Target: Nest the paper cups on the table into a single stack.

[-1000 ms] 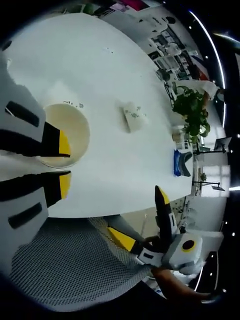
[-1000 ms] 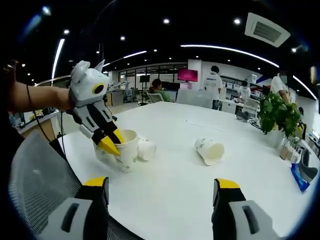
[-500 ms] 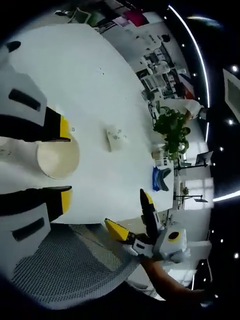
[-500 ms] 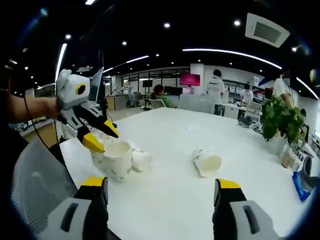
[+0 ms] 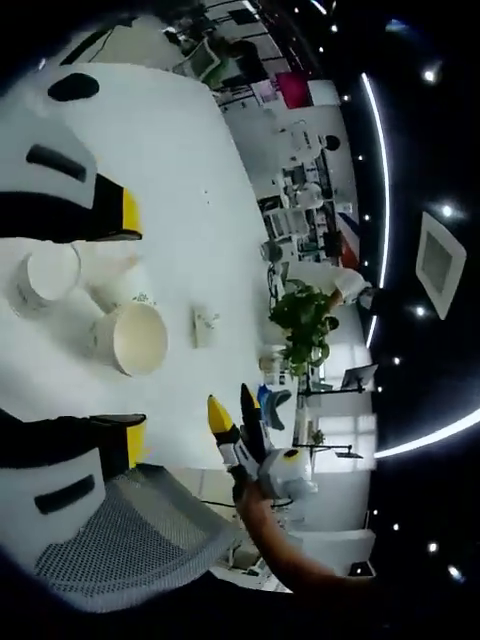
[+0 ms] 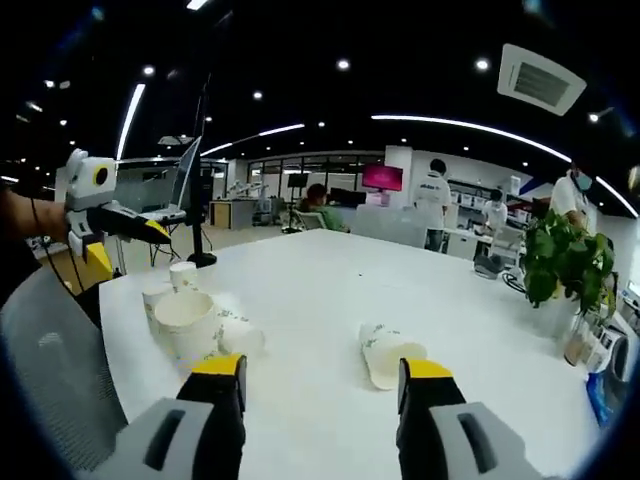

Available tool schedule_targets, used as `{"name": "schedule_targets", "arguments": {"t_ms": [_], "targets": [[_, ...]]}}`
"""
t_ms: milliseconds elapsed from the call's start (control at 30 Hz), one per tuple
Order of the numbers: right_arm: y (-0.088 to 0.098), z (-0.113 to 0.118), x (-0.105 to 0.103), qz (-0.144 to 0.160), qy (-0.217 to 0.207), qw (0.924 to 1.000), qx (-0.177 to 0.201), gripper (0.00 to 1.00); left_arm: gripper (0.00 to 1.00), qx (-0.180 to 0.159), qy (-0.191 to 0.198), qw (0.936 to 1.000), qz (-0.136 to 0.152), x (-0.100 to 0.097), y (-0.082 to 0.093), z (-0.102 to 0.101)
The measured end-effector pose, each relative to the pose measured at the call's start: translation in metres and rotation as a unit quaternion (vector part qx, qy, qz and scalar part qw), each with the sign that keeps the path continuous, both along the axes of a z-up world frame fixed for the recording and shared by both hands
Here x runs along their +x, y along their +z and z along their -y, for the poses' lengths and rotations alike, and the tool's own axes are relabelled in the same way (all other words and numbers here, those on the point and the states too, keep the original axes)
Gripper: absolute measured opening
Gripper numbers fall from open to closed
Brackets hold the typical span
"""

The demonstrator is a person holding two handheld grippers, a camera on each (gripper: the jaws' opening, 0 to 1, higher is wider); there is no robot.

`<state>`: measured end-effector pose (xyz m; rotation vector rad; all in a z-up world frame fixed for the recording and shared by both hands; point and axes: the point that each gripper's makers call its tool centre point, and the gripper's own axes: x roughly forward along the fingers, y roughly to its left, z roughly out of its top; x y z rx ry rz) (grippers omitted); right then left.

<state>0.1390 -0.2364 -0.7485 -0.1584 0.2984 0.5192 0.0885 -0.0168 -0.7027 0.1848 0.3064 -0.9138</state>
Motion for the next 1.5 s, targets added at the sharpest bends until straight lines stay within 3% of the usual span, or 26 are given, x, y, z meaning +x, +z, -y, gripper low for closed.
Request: {"name": "schedule_targets", "arguments": {"t_ms": [300,367,400,500,567,667,867,1000,1100,1167,1333,1500], "targets": [[-0.012,0.008,0.037,-0.014,-0.025,0.9995,0.01,0.5,0.83,-0.021,0.033,0.999,-0.023,-0.017,-0.009,-0.018],[-0.017,0.012,0.045,-0.016,-0.033,0.9993,0.007,0.46,0.85,-0.012,0.055,0.9984,-0.006,-0.016,-0.011,-0.023],[-0.022,0.015,0.049,-0.021,-0.039,0.999,0.002,0.45,0.86,0.004,0.051,0.9986,0.012,-0.019,-0.012,-0.022],[-0.033,0.02,0.058,-0.032,-0.048,0.9984,0.0,0.42,0.87,-0.007,0.045,0.9989,-0.007,-0.028,-0.017,-0.018],[-0.036,0.021,0.062,-0.037,-0.054,0.9978,-0.003,0.39,0.89,-0.015,0.047,0.9987,-0.007,-0.031,-0.017,-0.018],[-0.039,0.024,0.07,-0.038,-0.062,0.9973,-0.011,0.39,0.88,0.001,0.055,0.9985,0.005,-0.028,-0.017,-0.021],[-0.053,0.028,0.08,-0.061,-0.074,0.9953,-0.007,0.35,0.92,-0.003,0.057,0.9983,-0.009,-0.027,-0.025,-0.026],[-0.066,0.03,0.09,-0.07,-0.076,0.9946,0.005,0.31,0.97,-0.04,0.06,0.9972,-0.02,-0.026,-0.024,-0.025],[-0.075,0.029,0.096,-0.073,-0.072,0.9947,0.001,0.27,0.99,-0.048,0.066,0.9964,-0.025,-0.024,-0.026,-0.026],[-0.076,0.026,0.093,-0.077,-0.063,0.995,-0.013,0.26,0.99,-0.057,0.071,0.9955,-0.029,-0.023,-0.027,-0.026],[-0.075,0.024,0.099,-0.071,-0.057,0.9958,-0.003,0.22,0.99,-0.056,0.068,0.9956,-0.034,-0.023,-0.03,-0.025],[-0.069,0.02,0.103,-0.067,-0.063,0.9955,0.019,0.12,0.99,-0.069,0.063,0.9956,-0.004,-0.025,-0.016,-0.023]]}}
